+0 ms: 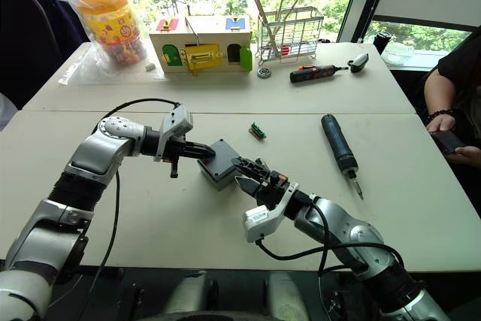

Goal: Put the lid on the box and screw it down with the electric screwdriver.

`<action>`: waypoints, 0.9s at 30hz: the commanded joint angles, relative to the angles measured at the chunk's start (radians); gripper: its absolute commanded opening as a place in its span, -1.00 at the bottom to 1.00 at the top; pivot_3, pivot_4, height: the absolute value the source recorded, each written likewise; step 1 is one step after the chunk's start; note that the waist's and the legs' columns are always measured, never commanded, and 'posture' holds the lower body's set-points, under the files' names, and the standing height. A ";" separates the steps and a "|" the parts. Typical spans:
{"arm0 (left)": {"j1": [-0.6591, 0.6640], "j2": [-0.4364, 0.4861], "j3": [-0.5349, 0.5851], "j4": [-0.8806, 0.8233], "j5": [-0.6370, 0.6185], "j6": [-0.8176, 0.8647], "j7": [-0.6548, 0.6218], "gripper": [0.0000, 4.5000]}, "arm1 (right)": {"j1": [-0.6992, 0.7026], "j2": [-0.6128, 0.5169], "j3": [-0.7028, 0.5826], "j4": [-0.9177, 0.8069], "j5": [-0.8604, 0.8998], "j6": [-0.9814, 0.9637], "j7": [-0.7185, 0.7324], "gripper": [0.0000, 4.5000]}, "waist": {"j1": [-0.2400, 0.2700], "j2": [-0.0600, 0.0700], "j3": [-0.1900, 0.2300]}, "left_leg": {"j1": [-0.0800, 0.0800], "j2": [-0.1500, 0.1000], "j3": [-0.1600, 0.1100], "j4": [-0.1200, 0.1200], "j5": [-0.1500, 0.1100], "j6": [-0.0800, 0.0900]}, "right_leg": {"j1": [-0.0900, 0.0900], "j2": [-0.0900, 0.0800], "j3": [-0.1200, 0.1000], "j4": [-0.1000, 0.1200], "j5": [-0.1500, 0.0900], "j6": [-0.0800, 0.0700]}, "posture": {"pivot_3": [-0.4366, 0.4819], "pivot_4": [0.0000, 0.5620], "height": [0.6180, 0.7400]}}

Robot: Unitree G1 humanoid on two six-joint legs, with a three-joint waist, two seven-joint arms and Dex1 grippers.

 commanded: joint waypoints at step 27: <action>-0.205 0.013 0.067 0.299 -0.015 -0.010 -0.017 -1.00 | 0.075 0.207 -0.156 -0.270 0.905 0.685 0.441 -0.98 | -0.002 0.001 0.011 | -0.019 0.000 -0.003 0.001 0.001 -0.001 | -0.017 0.000 -0.002 0.001 0.000 0.000 | -0.05 -0.47 1.00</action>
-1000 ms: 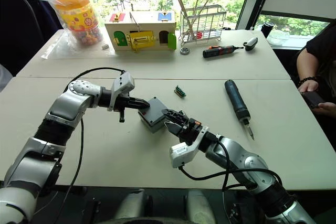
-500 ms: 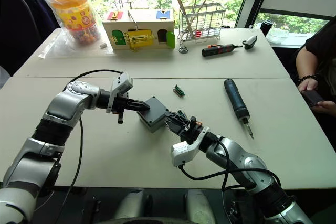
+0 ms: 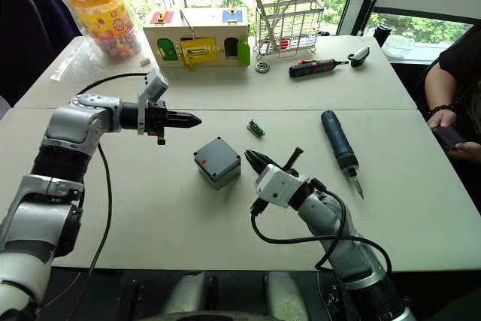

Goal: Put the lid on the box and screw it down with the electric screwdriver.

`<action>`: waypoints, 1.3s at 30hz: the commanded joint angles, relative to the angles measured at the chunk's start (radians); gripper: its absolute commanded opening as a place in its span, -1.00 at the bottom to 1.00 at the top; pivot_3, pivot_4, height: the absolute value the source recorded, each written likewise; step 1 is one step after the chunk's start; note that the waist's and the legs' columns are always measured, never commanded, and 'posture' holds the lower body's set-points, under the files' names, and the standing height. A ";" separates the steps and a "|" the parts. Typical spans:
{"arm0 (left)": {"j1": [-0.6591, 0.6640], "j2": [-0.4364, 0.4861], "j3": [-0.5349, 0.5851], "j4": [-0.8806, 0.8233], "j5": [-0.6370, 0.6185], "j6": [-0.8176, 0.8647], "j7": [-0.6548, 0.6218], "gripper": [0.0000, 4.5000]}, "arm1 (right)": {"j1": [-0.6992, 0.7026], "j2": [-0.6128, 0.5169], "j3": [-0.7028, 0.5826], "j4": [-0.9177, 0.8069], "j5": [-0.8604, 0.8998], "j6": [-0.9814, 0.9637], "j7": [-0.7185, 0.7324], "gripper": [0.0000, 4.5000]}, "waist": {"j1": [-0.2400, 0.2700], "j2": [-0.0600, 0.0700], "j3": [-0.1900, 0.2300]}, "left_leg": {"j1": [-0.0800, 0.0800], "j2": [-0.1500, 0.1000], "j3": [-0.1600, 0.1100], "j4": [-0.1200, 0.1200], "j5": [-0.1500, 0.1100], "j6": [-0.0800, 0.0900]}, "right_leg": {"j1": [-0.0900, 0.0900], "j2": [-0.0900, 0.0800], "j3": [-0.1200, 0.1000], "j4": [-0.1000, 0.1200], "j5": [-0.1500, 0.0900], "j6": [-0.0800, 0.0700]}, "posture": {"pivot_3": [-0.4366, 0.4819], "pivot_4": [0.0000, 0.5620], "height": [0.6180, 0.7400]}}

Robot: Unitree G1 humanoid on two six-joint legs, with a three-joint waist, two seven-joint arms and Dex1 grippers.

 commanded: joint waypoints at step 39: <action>0.061 -0.030 -0.041 -0.118 0.047 -0.008 -0.084 -1.00 | -0.152 0.049 0.111 -0.070 0.218 0.530 0.020 -0.98 | 0.000 0.001 0.002 | -0.001 -0.003 -0.001 0.000 0.000 0.000 | -0.001 -0.005 -0.002 0.000 -0.001 0.002 | -0.05 -0.47 1.00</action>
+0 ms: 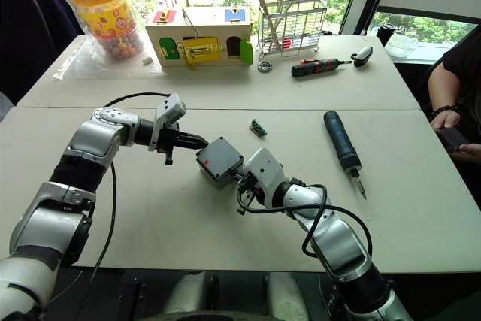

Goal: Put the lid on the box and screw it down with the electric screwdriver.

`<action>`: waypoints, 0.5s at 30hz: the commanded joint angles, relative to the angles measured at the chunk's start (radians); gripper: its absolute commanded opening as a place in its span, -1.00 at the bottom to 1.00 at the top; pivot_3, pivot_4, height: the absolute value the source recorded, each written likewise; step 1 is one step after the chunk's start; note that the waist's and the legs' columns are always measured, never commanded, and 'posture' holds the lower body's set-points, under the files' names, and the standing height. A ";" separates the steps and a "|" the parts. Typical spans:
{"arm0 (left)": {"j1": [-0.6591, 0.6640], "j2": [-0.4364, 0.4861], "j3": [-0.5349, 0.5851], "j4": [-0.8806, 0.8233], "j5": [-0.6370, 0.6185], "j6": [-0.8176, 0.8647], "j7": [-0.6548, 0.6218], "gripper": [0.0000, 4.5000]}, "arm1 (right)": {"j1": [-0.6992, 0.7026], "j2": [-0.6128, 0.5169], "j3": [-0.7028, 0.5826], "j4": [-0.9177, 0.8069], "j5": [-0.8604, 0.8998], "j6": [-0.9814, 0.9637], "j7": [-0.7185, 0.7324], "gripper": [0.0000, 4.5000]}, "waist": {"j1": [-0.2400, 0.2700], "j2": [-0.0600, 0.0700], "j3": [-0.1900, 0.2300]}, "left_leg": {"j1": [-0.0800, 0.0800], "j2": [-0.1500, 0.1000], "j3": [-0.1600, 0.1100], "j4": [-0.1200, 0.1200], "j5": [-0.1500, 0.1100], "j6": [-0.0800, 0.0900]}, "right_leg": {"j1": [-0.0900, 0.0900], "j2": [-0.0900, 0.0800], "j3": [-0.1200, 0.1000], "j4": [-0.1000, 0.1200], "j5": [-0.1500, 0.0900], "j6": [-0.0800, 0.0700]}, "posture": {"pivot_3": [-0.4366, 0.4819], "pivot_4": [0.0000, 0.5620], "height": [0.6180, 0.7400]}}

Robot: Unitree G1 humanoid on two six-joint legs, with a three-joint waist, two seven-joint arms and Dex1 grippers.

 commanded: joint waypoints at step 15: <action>0.040 0.013 -0.016 -0.096 0.007 0.009 -0.002 -1.00 | -0.020 0.010 0.012 -0.032 0.013 -0.014 -0.001 -0.98 | 0.000 0.000 0.000 | 0.000 0.000 0.000 0.000 0.000 0.000 | 0.000 0.000 0.000 0.000 0.000 0.000 | -0.05 -0.47 1.00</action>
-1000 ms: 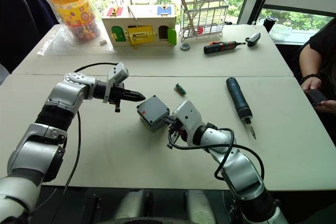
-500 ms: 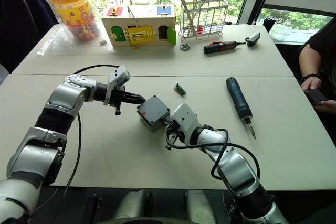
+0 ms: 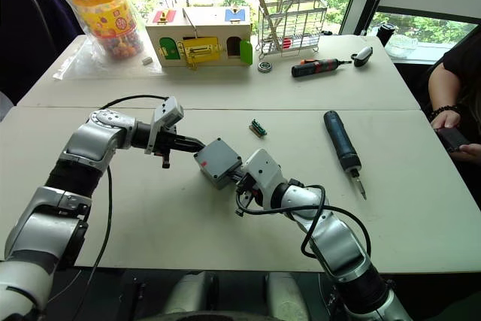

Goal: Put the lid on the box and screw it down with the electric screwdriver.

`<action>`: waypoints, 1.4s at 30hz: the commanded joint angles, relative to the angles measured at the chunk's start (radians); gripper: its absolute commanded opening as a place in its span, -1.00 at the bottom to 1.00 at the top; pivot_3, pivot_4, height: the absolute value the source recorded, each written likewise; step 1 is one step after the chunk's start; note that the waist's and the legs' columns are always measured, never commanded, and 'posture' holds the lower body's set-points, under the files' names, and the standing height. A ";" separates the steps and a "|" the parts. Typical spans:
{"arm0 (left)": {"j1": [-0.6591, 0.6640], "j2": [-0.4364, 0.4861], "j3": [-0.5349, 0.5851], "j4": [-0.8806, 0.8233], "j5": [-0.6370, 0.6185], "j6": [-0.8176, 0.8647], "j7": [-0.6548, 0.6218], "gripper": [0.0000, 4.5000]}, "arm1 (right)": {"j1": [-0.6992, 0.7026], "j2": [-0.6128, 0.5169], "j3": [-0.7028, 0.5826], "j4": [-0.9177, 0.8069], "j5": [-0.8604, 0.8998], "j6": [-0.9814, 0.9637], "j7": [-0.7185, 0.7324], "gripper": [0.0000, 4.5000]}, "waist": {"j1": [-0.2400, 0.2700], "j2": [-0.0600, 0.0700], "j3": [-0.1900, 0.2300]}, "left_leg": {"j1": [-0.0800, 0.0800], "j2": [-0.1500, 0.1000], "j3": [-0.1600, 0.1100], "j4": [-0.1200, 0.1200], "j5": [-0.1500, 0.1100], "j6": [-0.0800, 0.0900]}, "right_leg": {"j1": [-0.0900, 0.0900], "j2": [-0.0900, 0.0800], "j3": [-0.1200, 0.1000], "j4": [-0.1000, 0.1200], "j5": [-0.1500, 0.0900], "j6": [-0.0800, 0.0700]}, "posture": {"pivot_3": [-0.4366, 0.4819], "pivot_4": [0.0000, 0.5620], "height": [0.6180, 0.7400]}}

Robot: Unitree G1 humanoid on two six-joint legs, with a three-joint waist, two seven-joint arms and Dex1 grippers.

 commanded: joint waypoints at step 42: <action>-0.002 -0.017 -0.031 0.029 0.062 -0.104 0.034 -1.00 | 0.003 -0.035 -0.033 -0.107 0.041 0.031 0.001 -0.98 | 0.001 0.000 0.001 | 0.000 0.000 0.000 0.000 0.000 0.000 | 0.000 -0.001 0.000 -0.001 0.000 0.000 | -0.05 -0.47 1.00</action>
